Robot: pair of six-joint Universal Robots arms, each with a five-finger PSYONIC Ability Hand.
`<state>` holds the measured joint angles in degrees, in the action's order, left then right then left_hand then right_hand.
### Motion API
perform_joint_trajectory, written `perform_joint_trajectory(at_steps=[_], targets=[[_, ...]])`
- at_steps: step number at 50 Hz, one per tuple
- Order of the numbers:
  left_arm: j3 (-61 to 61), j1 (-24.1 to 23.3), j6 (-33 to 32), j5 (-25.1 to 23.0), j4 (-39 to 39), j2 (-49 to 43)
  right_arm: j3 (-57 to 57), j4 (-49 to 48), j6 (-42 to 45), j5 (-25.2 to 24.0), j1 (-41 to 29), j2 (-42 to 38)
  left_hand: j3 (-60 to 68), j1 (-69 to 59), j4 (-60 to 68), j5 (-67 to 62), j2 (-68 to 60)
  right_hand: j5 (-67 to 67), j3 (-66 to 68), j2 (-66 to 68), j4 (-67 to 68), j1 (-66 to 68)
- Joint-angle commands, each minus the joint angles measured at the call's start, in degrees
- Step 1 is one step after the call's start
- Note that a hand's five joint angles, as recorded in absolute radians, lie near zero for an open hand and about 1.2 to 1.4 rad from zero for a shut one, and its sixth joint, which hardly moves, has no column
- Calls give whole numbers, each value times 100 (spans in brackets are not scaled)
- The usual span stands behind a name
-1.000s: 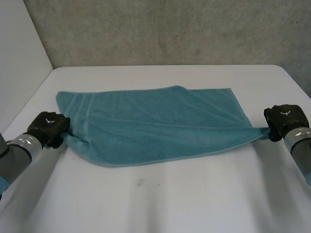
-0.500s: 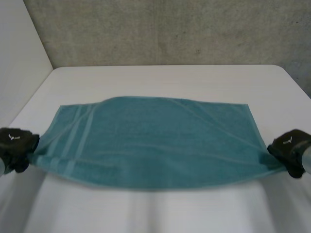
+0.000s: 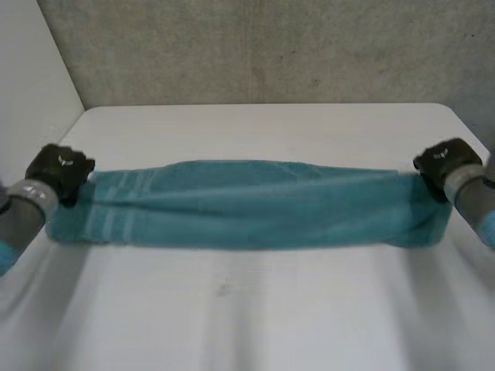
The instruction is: Fold the laundry
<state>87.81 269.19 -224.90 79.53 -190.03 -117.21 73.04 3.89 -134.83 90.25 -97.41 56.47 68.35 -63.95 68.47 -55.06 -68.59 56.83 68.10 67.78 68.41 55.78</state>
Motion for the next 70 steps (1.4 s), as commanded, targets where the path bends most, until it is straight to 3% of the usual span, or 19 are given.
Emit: perform_joint_trajectory(at_steps=[1,9,20,22,23,25,29,46,52,56,63,70], targets=[[-1573,-227,288,230,-174,-1154,-1300,-599,-175,142,-225,-1128,1165,-1605,1153,-1494,-1141,1317,1190,1222,1159,2422],[-2733,-324,297,274,-640,-2121,-2433,-1303,-114,633,-410,-2155,1165,-1605,1153,-1494,-1141,1317,1190,1222,1159,2422],[-3130,-508,289,212,-1052,-2658,-3165,-1347,-123,643,-533,-2843,1165,-1605,1153,-1494,-1141,1317,1190,1222,1159,2422],[-3077,-561,280,194,-1229,-2658,-3209,-1347,-132,651,-559,-2887,1066,-1507,1054,-1395,-1042,-1033,-1160,-1128,-1191,72],[-3024,-578,271,186,-1307,-2649,-3209,-1356,-140,651,-568,-2887,184,-624,171,-513,-159,-2798,-2925,-2893,-2955,-1692],[-2718,-648,245,186,-1667,-2588,-3226,-1373,-158,678,-595,-2879,-3695,3255,-3707,3366,3719,-5683,-5810,-5778,-5841,-4578],[-2375,-745,175,203,-2107,-2317,-3226,-1452,-193,704,-621,-2826,-5604,5164,-5616,5275,5628,-5683,-5810,-5778,-5841,-4578],[-933,-702,359,282,-2152,-602,-2050,-1488,-1379,564,-542,-911,-5679,5239,-5691,5350,5703,-5683,-5810,-5778,-5841,-4578],[-195,-666,701,274,-1880,75,-987,-734,-1432,-59,-209,-68,-5511,5071,-5524,5182,5536,-5683,-5810,-5778,-5841,-4578],[201,-658,1044,256,-1634,400,-565,-181,-1616,-393,-15,127,-5326,4886,-5339,4997,5350,-4988,-5115,-5083,-5145,-3882],[649,-693,1773,247,-1124,611,-212,507,-2135,-745,284,110,-5057,4617,-5070,4728,5081,-3792,-3919,-3887,-3950,-2686],[984,-789,2476,265,-851,849,122,350,-2302,-1396,521,-39,-5090,4650,-5103,4761,5115,-3488,-3615,-3583,-3646,-2382]])
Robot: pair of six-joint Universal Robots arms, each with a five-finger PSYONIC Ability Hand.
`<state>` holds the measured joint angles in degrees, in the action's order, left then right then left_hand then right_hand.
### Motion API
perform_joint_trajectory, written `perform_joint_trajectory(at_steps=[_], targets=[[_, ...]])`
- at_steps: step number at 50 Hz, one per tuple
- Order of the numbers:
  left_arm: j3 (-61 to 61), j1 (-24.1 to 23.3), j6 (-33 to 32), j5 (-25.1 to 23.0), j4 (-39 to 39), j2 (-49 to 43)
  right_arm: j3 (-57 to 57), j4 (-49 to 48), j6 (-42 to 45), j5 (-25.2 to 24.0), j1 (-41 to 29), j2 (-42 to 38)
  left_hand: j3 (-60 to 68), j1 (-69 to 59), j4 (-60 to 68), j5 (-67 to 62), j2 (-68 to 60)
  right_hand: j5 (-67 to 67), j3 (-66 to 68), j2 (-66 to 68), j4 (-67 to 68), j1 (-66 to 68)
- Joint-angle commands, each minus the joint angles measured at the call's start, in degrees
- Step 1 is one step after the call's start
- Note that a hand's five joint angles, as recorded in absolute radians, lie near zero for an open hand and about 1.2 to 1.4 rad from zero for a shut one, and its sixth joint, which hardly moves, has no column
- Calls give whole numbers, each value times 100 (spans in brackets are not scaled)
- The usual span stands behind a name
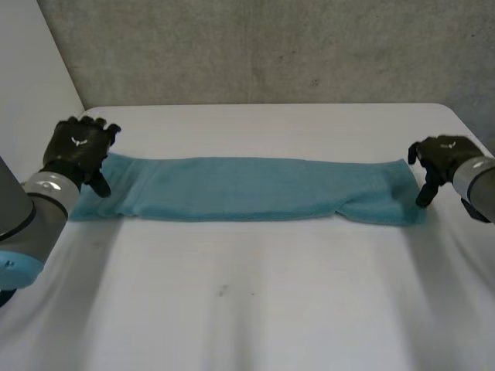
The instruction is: Fold the laundry
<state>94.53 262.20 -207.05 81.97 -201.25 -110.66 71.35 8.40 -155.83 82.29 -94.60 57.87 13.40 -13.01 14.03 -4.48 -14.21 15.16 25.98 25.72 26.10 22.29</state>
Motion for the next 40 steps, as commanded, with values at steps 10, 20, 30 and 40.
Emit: perform_joint_trajectory(at_steps=[10,20,30,40], targets=[[619,-205,895,11,68,256,248,-778,-150,-653,328,-865,404,-443,342,-297,-323,1603,1520,1547,1509,1890],[628,-196,895,29,42,273,90,-1402,-1,198,741,-901,404,-443,342,-297,-323,5484,5402,5428,5390,5771],[654,-161,895,38,50,352,-269,-1516,1992,920,1558,-628,404,-443,342,-297,-323,5484,5402,5428,5390,5771],[663,-161,895,38,50,378,-797,-1718,1802,850,455,-506,371,-410,308,-263,-290,5484,5402,5428,5390,5771]])
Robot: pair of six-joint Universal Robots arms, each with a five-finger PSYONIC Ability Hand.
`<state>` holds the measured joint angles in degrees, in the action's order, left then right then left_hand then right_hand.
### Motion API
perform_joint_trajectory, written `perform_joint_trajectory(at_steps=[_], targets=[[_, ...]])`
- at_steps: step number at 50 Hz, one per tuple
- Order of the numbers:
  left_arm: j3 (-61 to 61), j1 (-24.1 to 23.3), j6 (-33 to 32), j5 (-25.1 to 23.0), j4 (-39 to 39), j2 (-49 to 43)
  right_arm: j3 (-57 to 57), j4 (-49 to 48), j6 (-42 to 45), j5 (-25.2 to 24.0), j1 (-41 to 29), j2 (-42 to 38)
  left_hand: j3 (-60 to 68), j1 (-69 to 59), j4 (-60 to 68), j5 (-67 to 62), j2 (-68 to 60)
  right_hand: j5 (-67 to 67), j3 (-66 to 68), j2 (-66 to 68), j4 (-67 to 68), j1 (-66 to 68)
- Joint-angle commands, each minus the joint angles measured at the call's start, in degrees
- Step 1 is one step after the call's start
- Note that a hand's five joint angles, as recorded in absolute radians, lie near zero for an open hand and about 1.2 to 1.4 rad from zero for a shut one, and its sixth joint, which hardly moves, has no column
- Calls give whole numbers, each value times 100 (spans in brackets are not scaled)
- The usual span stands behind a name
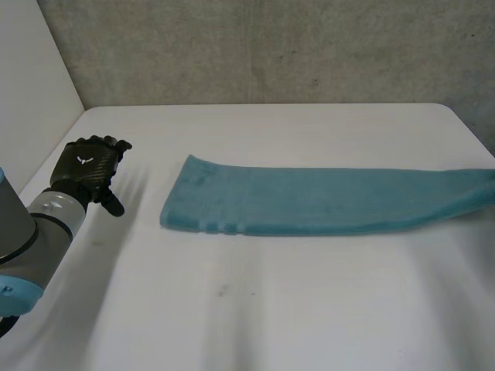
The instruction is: Fold the laundry
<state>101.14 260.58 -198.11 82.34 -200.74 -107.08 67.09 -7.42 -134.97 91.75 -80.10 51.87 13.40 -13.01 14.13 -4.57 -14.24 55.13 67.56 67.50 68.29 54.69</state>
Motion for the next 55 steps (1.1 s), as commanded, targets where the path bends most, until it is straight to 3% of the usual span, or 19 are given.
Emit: perform_joint_trajectory(at_steps=[1,9,16,21,25,28,30,31,33,35,41,47,55], targets=[[2,1,0,1,-1,38,-442,-163,-310,-122,-1216,112,371,-410,298,-254,-287,1487,1244,1250,1171,2531],[2,28,0,1,-1,100,-1197,-655,-337,-561,-3230,-1,371,-410,298,-254,-287,1487,1244,1250,1171,2531],[2,45,9,-8,-1,100,-1821,-1297,-354,-1421,-4828,-984,354,-393,281,-237,-270,1487,1244,1250,1171,2531],[2,45,9,-8,-1,109,-1963,-1333,-372,-1835,-5489,-1723,354,-393,281,-237,-270,1487,1244,1250,1171,2531],[2,36,9,-8,-1,109,-2050,-1333,-319,-1827,-5841,-2233,354,-393,281,-237,-270,1487,1244,1250,1171,2531],[11,28,26,-8,-1,109,-2095,-1324,-319,-1678,-5886,-2410,354,-393,281,-237,-270,1487,1244,1250,1171,2531],[11,19,27,-8,-1,109,-2112,-1324,-337,-1503,-5877,-2384,354,-393,281,-237,-270,-1098,-1341,-1335,-1414,-53],[11,10,27,-8,-1,117,-2121,-1341,-354,-1258,-5868,-2305,354,-393,281,-237,-270,-4262,-4505,-4499,-4577,-3217],[2,-7,35,-16,-1,117,-2130,-1333,-380,-985,-5868,-2147,354,-393,281,-237,-270,-5513,-5756,-5750,-5829,-4469],[-33,-42,44,-43,-9,152,-2130,-1315,-468,-555,-5851,-1771,321,-360,248,-204,-237,-5513,-5756,-5750,-5829,-4469],[-226,-349,70,-69,-36,153,-1639,-1070,-1381,-26,-5430,-856,254,-293,180,-137,-169,-5513,-5756,-5750,-5829,-4469],[-620,-981,228,-87,-53,-179,-612,-236,-2716,-8,-4552,-100,253,-292,180,-137,-169,-5513,-5756,-5750,-5829,-4469],[-1570,-1457,360,-52,130,-1199,137,847,-3773,-218,-3505,-37,304,-343,231,-187,-220,-5220,-5463,-5457,-5535,-4175]])
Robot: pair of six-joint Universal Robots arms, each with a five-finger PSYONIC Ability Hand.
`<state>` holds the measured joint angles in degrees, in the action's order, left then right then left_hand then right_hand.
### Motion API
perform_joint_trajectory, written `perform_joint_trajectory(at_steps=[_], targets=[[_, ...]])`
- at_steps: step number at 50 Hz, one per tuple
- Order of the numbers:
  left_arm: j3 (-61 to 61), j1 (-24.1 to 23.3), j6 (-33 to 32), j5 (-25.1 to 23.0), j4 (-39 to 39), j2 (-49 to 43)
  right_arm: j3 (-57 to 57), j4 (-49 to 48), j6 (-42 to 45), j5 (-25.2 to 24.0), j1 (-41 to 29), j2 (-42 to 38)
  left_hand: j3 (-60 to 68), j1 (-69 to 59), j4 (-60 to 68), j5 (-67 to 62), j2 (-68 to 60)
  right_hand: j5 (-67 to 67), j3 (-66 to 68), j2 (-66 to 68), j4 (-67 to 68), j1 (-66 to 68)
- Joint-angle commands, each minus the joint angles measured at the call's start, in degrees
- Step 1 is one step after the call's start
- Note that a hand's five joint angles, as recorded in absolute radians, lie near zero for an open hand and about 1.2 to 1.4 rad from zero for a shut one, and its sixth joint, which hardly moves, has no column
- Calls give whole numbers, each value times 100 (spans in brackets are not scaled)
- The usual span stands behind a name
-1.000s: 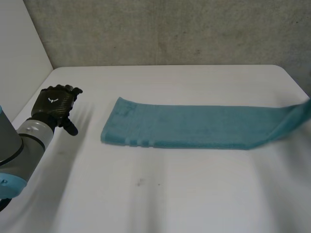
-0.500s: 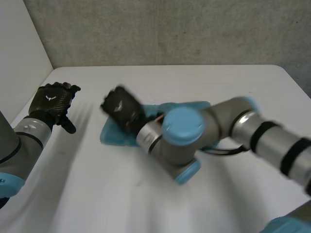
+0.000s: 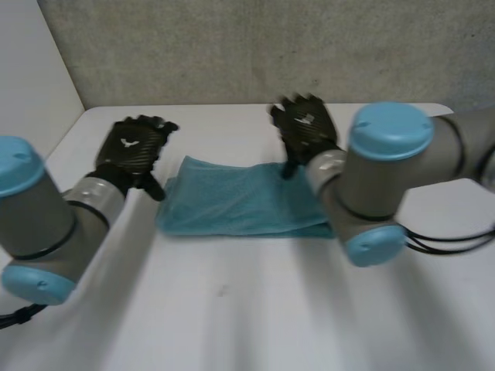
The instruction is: Fold the laundry
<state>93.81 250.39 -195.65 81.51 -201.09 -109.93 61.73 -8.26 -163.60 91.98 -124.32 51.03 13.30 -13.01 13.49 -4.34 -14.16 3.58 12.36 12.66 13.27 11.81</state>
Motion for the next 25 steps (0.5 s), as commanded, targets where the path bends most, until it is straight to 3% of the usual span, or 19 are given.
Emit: perform_joint_trajectory(at_steps=[1,7,18,20,21,23,25], targets=[[-925,-447,114,49,210,-1004,717,967,-954,-303,979,39,314,-343,295,-210,-228,20,142,112,51,197],[-1365,-447,141,102,544,-1347,955,967,-1033,-708,1261,-58,331,-360,312,-227,-245,1179,1301,1271,1210,1356],[-1409,-447,526,233,781,-1268,1131,695,-1165,-778,1419,-445,297,-326,278,-194,-211,2443,2565,2535,2474,2620],[-1418,-447,615,260,843,-1224,1201,607,-1200,-778,1446,-514,314,-343,295,-210,-228,4197,4319,4289,4228,4374],[-1409,-447,676,295,895,-1181,1201,607,-1200,-778,1446,-515,297,-326,278,-194,-211,4209,4331,4301,4240,4386],[-1401,-447,694,304,940,-1110,1402,345,-1393,-761,1516,-506,297,-326,278,-194,-211,6631,6753,6723,6662,6808],[-1392,-447,703,304,949,-1092,1664,82,-1611,-752,1638,-349,297,-326,278,-194,-211,6642,6764,6734,6673,6819]])
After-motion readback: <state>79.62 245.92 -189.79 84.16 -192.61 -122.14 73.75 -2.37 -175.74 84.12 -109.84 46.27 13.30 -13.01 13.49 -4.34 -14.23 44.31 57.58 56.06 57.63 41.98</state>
